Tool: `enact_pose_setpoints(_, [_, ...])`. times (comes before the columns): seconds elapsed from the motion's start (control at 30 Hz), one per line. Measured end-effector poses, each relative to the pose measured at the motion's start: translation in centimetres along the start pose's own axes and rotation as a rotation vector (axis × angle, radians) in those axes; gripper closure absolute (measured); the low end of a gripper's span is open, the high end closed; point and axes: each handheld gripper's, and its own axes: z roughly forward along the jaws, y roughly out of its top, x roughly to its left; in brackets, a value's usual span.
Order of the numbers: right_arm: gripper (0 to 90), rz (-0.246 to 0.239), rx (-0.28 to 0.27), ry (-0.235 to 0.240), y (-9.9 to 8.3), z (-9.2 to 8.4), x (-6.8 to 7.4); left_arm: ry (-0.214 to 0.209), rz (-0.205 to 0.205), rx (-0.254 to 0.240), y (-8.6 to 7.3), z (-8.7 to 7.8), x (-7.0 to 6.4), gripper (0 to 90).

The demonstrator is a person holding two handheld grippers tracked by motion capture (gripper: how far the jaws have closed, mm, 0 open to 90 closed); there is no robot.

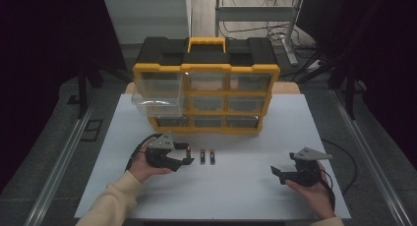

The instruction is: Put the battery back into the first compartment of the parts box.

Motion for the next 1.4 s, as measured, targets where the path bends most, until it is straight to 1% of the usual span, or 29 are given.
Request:
enact_pose_setpoints(0.27, [9.9,0.001,0.003,-0.004,0.0,0.0,0.0,-0.002,-0.003,-0.062,0.1,-1.4,-0.1,41.8])
enact_pose_setpoints(0.33, [9.9,0.000,0.002,-0.004,0.0,0.0,0.0,-0.005,-0.013,-0.079,0.2,-1.7,-0.1,41.8])
enact_pose_setpoints(0.37, [9.9,-0.001,0.002,-0.004,0.0,0.0,0.0,-0.005,-0.005,-0.086,0.2,-1.9,-0.1,41.8])
enact_pose_setpoints(0.4, [9.9,0.000,0.002,-0.004,0.0,0.0,0.0,-0.003,-0.012,-0.092,0.3,-2.0,-0.2,41.8])
enact_pose_setpoints(0.53, [9.9,-0.001,0.002,-0.004,0.0,0.1,0.1,-0.010,-0.007,-0.116,0.6,-2.6,-0.4,41.8])
enact_pose_setpoints(0.73, [9.9,-0.003,0.002,-0.005,0.0,0.0,0.0,-0.008,-0.015,-0.140,0.7,-2.9,-0.5,41.8])
enact_pose_setpoints(1.0, [10.0,-0.001,0.000,-0.009,0.0,0.0,0.0,-0.009,-0.013,-0.172,1.0,-3.4,-0.6,41.8])
enact_pose_setpoints(1.17, [10.0,0.000,0.001,-0.011,0.0,0.0,0.0,-0.007,-0.021,-0.203,1.2,-3.8,-0.7,41.9])
enact_pose_setpoints(1.27, [10.0,-0.001,0.002,-0.011,0.0,0.0,0.0,-0.004,-0.018,-0.226,1.4,-4.1,-0.8,41.8])
enact_pose_setpoints(1.4, [10.1,0.000,0.002,-0.011,0.0,0.0,0.0,0.009,-0.012,-0.252,1.7,-4.4,-1.1,41.8])
